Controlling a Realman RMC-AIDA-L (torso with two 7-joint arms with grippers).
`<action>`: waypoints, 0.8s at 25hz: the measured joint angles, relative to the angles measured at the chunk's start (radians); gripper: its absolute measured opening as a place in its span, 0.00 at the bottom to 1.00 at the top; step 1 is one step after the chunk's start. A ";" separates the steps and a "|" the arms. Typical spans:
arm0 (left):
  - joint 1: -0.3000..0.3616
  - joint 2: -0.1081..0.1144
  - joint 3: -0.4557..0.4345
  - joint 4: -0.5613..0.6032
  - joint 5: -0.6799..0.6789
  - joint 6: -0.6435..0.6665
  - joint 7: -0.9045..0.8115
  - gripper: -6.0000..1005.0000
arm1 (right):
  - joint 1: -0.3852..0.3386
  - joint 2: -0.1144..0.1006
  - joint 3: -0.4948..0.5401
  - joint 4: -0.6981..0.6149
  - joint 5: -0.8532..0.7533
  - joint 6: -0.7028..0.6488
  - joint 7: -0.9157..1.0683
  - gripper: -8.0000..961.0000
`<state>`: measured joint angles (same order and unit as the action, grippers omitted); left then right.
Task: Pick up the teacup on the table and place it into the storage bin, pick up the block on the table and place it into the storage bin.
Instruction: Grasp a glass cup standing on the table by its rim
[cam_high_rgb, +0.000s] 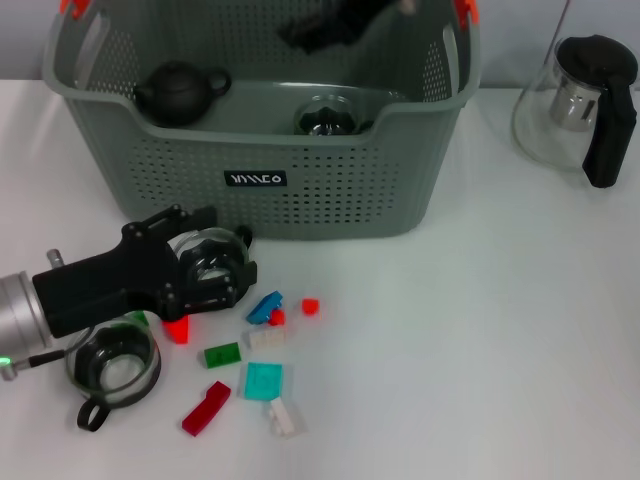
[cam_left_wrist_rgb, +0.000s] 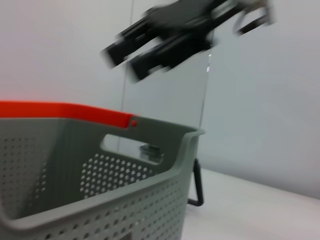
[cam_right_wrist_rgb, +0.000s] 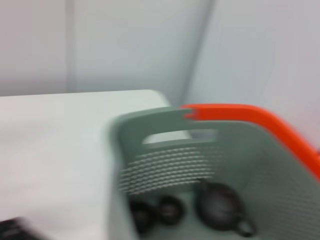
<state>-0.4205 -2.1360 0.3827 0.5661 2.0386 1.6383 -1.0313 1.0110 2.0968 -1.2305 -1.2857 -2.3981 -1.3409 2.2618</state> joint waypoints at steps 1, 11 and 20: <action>0.003 0.002 0.000 0.001 0.002 -0.001 -0.001 0.93 | -0.016 0.000 0.000 -0.041 0.021 -0.042 0.003 0.62; 0.037 0.007 0.000 0.036 0.002 0.052 -0.008 0.93 | -0.121 -0.001 0.010 -0.167 0.172 -0.317 0.005 0.61; 0.027 0.005 0.001 0.025 -0.002 0.044 -0.004 0.93 | -0.379 -0.002 0.110 0.007 0.514 -0.323 -0.334 0.61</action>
<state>-0.3934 -2.1313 0.3839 0.5911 2.0370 1.6827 -1.0351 0.6321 2.0944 -1.1209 -1.2785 -1.8838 -1.6640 1.9278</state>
